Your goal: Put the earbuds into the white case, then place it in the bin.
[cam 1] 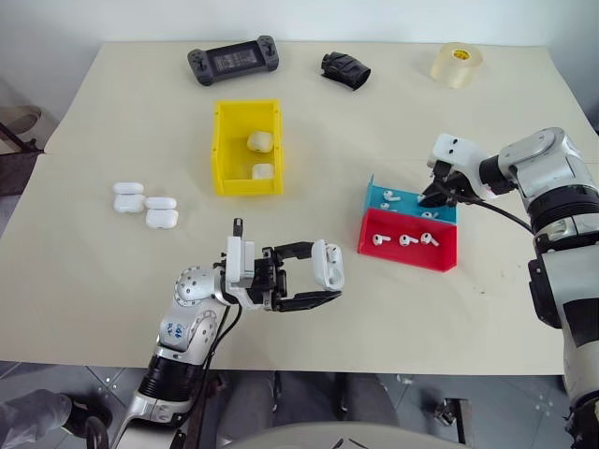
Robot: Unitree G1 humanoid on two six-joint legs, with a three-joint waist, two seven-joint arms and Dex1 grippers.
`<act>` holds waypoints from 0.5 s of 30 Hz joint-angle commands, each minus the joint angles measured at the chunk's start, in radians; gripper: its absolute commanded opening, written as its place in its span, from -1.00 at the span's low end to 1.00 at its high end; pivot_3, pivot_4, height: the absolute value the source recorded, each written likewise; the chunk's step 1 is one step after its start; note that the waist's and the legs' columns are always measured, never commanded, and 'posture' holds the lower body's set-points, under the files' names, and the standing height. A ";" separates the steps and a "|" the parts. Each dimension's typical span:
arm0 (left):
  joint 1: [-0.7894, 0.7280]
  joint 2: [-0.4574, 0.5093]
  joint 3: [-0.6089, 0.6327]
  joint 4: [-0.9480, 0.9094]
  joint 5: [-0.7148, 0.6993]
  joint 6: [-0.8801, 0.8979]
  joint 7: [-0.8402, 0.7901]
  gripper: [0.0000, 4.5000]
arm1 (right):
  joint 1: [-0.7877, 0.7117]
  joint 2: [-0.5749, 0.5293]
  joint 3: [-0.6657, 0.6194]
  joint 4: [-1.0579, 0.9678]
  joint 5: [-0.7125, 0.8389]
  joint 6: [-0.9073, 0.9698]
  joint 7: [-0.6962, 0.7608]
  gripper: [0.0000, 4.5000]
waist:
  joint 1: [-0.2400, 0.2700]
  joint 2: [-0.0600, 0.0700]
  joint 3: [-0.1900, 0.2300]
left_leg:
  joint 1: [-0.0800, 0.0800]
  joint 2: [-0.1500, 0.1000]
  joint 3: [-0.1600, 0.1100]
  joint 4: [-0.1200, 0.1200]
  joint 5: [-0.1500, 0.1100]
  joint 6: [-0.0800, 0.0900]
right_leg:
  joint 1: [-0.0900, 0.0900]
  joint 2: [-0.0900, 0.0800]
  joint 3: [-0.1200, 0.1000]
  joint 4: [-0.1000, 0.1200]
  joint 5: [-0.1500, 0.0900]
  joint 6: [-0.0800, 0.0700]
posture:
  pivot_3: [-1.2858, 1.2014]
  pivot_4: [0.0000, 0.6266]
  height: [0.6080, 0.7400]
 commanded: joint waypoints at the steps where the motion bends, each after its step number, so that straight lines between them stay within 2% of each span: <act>1: -0.001 0.007 0.004 -0.055 -0.005 -0.008 0.009 0.23 | 0.005 0.005 0.002 0.025 -0.026 0.000 -0.001 -0.45 | 0.000 0.000 0.000 | 0.000 0.000 0.000 0.000 0.000 0.000 | 0.000 0.000 0.000 0.000 0.000 0.000 | 0.03 -0.52 1.00; 3: -0.002 0.009 0.005 -0.055 -0.007 -0.007 0.009 0.23 | 0.007 0.006 -0.001 0.024 -0.025 -0.001 -0.003 -0.45 | 0.000 0.000 0.000 | 0.000 0.000 0.000 0.000 0.000 0.000 | 0.000 0.000 0.000 0.000 0.000 0.000 | 0.03 -0.52 1.00; 7: -0.005 0.013 0.004 -0.062 -0.011 0.001 0.013 0.23 | 0.015 0.006 -0.002 0.018 -0.025 -0.007 0.019 -0.76 | 0.000 0.000 0.000 | 0.000 0.000 0.000 0.000 0.000 0.000 | 0.000 0.000 0.000 0.000 0.000 0.000 | 0.03 -0.52 1.00; 15: -0.017 0.018 0.002 -0.071 -0.014 0.021 0.020 0.23 | 0.023 -0.013 -0.058 -0.006 0.011 -0.014 0.001 -0.76 | 0.000 0.000 0.000 | 0.000 0.000 0.000 0.000 0.000 0.000 | 0.000 0.000 0.000 0.000 0.000 0.000 | 0.03 -0.52 1.00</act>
